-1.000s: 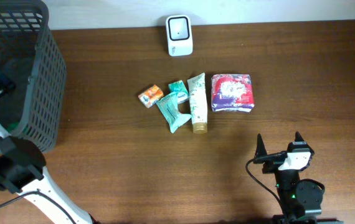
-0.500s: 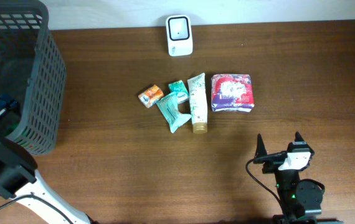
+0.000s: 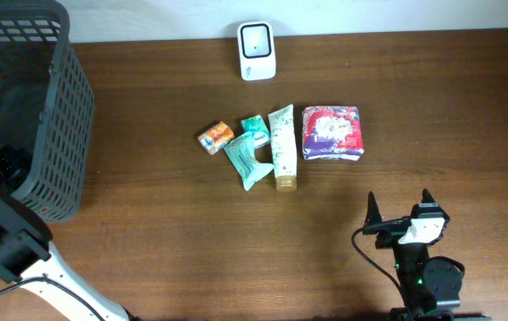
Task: Scan the item barcode
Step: 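Reach the left gripper into the basket and grasp the green-lidded jar, then place the green-lidded jar left of the orange soap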
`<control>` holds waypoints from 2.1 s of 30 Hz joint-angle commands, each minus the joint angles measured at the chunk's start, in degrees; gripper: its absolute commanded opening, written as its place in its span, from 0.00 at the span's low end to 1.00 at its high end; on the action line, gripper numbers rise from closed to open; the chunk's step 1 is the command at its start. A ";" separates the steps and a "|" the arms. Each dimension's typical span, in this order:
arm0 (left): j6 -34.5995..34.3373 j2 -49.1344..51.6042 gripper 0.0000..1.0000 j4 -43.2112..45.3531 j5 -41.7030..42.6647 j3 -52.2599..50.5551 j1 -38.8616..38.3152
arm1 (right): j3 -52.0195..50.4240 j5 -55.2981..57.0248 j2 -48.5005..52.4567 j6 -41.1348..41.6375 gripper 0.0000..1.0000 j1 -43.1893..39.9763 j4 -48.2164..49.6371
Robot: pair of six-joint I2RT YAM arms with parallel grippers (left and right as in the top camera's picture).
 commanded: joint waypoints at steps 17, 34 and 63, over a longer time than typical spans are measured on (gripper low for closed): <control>0.09 3.45 0.52 -5.07 12.92 28.13 0.76 | -0.48 0.28 -0.37 -0.35 0.99 0.31 -0.17; -4.26 -6.67 0.52 -5.05 10.69 54.23 -32.83 | -0.48 0.28 -0.37 -0.35 0.98 0.31 -0.17; -4.70 -4.15 0.99 -3.65 -0.68 25.77 -45.92 | -0.48 0.28 -0.37 -0.35 0.98 0.31 -0.17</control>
